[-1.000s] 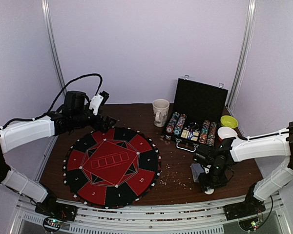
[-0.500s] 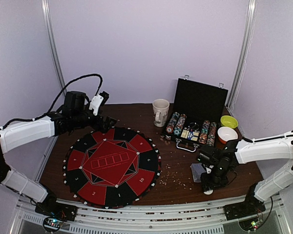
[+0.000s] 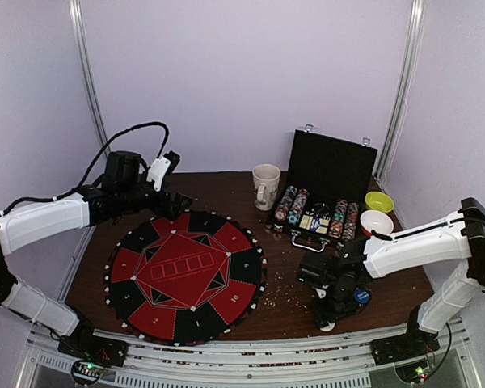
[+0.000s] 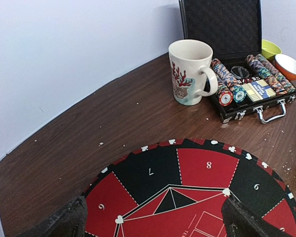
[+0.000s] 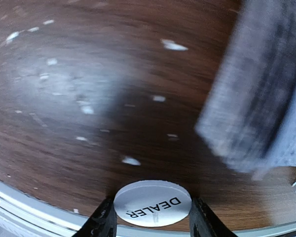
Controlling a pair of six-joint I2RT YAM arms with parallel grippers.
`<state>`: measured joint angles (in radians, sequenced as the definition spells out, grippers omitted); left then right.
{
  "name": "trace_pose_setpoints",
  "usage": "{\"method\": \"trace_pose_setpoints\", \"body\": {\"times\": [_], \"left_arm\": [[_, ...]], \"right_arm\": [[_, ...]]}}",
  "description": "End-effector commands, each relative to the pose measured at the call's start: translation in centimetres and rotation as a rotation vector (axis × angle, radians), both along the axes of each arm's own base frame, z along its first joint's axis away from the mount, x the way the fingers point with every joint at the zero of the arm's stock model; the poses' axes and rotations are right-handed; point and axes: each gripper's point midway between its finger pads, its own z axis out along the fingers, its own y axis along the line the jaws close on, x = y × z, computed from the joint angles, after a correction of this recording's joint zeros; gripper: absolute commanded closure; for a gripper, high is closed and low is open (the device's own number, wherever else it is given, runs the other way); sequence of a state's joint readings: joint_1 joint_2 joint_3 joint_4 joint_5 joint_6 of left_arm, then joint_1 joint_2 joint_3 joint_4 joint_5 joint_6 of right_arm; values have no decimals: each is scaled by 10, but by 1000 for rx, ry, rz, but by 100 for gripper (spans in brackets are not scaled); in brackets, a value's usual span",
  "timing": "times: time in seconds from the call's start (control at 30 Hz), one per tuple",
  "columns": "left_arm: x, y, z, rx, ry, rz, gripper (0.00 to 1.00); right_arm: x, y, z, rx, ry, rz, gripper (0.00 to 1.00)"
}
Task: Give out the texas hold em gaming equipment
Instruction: Move the dealer button to position 9.
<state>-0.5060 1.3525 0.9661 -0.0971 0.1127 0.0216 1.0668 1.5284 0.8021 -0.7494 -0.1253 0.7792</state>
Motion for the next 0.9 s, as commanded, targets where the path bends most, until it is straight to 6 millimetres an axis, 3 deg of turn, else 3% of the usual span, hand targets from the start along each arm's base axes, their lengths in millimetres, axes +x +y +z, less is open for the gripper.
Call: {"method": "trace_pose_setpoints", "body": {"times": [0.0,0.13,0.47,0.87], "left_arm": [[-1,-3,18,-29,-68,-18,2],[-1,-3,20,-30,-74,-19,2],[-2,0,23,-24,-96,-11,2],[-2,1,22,-14,-100,-10,2]], "right_arm": [[-4,42,-7,61,20,101,56],[4,74,-5,65,1,185,56],[31,129,-1,84,-46,372,58],[51,164,2,151,-97,412,61]]}}
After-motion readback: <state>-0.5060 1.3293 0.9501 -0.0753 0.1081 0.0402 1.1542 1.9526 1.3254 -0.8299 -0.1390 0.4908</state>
